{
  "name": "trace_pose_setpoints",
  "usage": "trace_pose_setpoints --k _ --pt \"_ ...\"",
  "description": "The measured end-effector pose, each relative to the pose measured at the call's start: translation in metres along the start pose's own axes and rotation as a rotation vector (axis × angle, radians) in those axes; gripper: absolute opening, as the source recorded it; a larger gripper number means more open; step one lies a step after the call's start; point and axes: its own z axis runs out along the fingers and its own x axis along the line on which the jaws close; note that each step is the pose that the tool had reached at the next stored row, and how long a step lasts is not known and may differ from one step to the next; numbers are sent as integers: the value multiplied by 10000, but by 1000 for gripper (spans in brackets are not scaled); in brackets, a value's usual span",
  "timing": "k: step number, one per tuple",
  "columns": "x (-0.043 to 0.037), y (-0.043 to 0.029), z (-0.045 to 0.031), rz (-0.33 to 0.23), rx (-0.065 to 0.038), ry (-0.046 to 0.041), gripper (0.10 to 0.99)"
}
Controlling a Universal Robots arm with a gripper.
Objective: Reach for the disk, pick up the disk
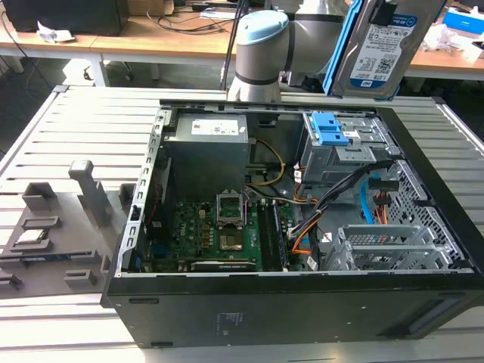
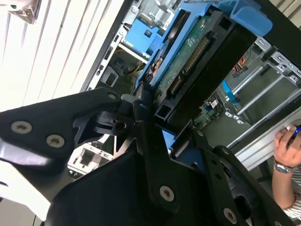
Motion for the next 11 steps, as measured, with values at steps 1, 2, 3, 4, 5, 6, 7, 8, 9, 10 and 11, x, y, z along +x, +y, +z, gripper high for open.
trace_pose_setpoints --k 1,2,3,4,5,6,7,8,9,10,11 --pt "3 0 1 -21 11 -251 365" --pt "5 0 -1 -38 20 -461 365" --pt "10 0 -1 -58 33 -732 365" --pt "17 1 1 -48 40 -882 365" --pt "17 -1 10 120 53 -870 365" --pt "18 -1 15 223 61 -860 365" --pt "19 -2 20 370 72 -837 365" --pt "19 -2 22 478 80 -813 365" --pt "19 -2 22 482 81 -812 365" --pt "19 -2 22 485 81 -812 365" --pt "19 -2 22 487 81 -811 365"
